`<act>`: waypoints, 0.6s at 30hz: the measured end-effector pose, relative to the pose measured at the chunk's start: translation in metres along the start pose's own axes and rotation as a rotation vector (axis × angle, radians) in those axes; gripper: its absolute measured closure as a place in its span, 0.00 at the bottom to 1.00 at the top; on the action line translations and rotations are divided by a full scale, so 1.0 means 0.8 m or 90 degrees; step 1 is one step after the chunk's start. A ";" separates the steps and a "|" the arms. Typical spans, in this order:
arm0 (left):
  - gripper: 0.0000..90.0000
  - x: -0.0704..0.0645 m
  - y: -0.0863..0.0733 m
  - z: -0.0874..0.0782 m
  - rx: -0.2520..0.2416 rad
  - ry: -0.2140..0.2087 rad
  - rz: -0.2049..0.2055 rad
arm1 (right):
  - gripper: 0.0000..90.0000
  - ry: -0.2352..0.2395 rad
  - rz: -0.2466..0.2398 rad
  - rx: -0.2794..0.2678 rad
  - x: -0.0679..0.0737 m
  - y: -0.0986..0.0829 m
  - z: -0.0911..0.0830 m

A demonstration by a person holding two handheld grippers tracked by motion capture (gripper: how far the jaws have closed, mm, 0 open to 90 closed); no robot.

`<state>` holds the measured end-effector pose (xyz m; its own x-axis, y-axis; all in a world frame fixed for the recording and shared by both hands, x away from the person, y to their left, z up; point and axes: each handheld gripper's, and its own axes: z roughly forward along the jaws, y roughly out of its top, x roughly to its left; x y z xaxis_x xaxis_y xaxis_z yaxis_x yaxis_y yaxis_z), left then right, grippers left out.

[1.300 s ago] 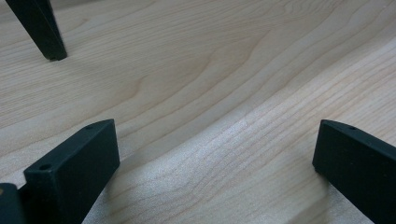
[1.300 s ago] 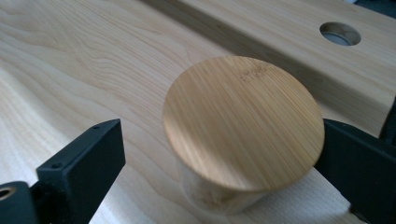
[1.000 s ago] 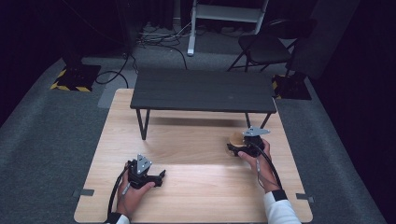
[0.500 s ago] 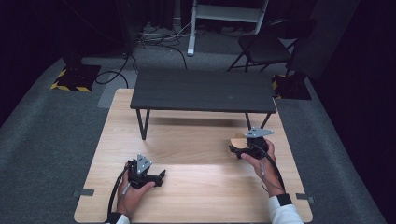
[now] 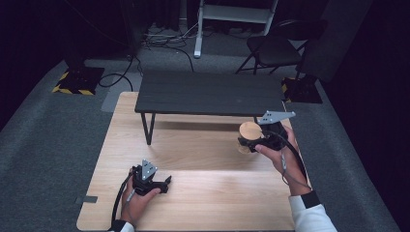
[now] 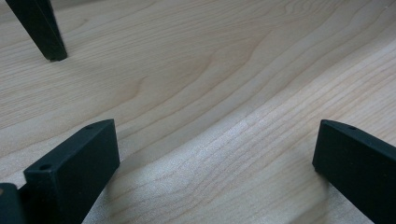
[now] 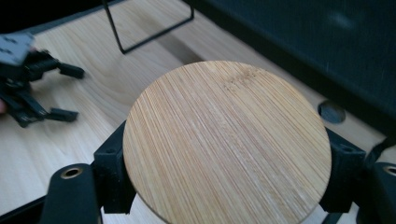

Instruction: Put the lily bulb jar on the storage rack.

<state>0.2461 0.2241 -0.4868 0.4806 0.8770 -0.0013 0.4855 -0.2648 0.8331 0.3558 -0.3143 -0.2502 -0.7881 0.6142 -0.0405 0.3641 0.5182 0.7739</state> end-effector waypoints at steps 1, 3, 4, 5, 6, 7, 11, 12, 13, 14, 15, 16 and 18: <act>0.00 0.000 0.000 0.000 0.000 0.000 0.000 | 0.27 0.006 -0.003 -0.001 -0.001 0.009 -0.002; 0.00 0.000 0.000 0.000 0.000 0.000 0.000 | 0.27 0.017 -0.008 -0.002 -0.004 0.027 -0.004; 0.01 0.000 0.000 0.000 0.000 0.000 0.000 | 0.27 0.018 -0.011 -0.003 -0.005 0.036 -0.005; 0.00 0.000 0.000 0.000 0.000 0.000 0.000 | 0.27 0.017 -0.013 -0.004 -0.005 0.044 -0.006; 0.01 0.000 0.000 0.000 0.000 0.000 0.000 | 0.27 0.016 -0.014 -0.005 -0.005 0.054 -0.006; 0.00 0.000 0.000 0.000 0.000 0.000 0.000 | 0.27 0.019 -0.014 -0.008 -0.007 0.061 -0.006; 0.01 0.000 0.000 0.000 0.000 0.000 0.000 | 0.27 0.030 -0.010 -0.024 -0.012 0.082 -0.007; 0.01 0.000 0.000 0.000 0.000 0.000 0.000 | 0.27 0.030 -0.011 -0.026 -0.013 0.089 -0.006; 0.01 0.000 0.000 0.000 0.000 0.000 0.000 | 0.27 0.029 -0.010 -0.025 -0.014 0.095 -0.004; 0.01 0.000 0.000 0.000 0.000 0.000 0.000 | 0.27 0.027 -0.009 -0.026 -0.015 0.100 -0.002; 0.01 0.000 0.000 0.000 0.000 0.000 0.000 | 0.27 0.023 -0.008 -0.028 -0.016 0.104 0.000; 0.01 0.000 0.000 0.000 0.000 0.000 0.000 | 0.27 0.021 -0.006 -0.028 -0.017 0.107 0.003; 0.00 0.000 0.000 0.000 0.000 -0.001 0.000 | 0.27 0.014 0.001 -0.029 -0.021 0.115 0.010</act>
<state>0.2463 0.2242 -0.4868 0.4811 0.8767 -0.0018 0.4858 -0.2648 0.8330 0.4065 -0.2724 -0.1837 -0.7986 0.6013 -0.0255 0.3428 0.4892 0.8020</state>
